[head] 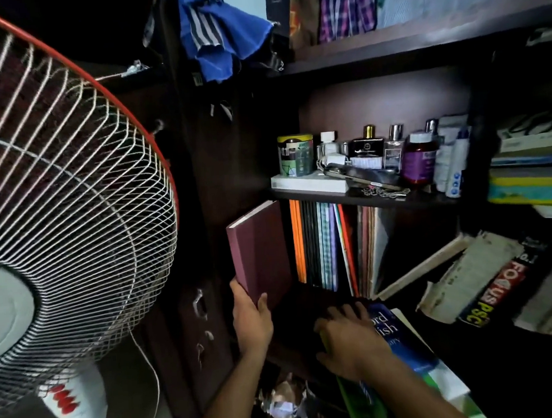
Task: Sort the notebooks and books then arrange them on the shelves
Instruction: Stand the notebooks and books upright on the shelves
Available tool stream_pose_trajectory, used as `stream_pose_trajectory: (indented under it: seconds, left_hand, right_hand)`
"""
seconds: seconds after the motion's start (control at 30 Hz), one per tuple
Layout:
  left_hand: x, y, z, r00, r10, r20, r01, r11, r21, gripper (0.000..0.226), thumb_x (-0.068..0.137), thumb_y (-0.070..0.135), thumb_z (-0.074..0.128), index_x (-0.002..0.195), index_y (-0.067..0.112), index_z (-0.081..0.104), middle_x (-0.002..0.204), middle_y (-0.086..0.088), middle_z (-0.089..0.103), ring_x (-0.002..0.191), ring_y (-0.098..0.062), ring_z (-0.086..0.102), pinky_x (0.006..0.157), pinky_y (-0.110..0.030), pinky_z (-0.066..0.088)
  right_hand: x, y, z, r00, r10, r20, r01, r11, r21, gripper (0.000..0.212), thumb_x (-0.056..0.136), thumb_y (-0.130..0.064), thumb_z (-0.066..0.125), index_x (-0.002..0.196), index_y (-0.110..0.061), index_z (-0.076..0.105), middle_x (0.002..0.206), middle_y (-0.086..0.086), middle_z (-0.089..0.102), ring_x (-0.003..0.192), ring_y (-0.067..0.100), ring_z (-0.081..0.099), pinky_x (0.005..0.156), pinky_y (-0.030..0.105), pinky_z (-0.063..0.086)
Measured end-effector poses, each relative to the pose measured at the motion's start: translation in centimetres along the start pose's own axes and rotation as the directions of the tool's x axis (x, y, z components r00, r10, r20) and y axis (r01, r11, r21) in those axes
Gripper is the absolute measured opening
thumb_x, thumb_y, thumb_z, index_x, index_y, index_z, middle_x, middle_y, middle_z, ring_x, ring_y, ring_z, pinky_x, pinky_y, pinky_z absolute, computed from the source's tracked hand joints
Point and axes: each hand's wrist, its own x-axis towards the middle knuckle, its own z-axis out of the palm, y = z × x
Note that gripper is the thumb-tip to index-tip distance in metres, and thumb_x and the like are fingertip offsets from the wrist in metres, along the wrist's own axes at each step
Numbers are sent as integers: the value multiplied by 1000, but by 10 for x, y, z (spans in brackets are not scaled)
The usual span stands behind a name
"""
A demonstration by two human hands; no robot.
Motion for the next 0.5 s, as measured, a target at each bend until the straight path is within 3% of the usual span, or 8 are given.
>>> stream_pose_trajectory:
  seconds: [0.27, 0.5]
  left_hand:
    - [7, 0, 18, 999, 49, 0, -49, 997, 59, 62, 101, 29, 58, 150, 21, 21, 135, -10, 57, 116, -32, 61, 93, -38, 49]
    - [10, -8, 22, 1000, -6, 3, 6, 997, 83, 74, 101, 36, 55, 158, 23, 9, 143, -18, 50, 124, -40, 54, 99, -46, 47]
  right_hand:
    - [12, 8, 0, 1000, -20, -15, 22, 997, 79, 52, 88, -50, 61, 137, -35, 51, 145, 1, 45, 140, 30, 30, 121, 52, 8]
    - [13, 11, 2, 999, -11, -52, 19, 987, 159, 48, 89, -53, 59, 133, -37, 52, 146, -2, 47, 141, 26, 32, 123, 48, 8]
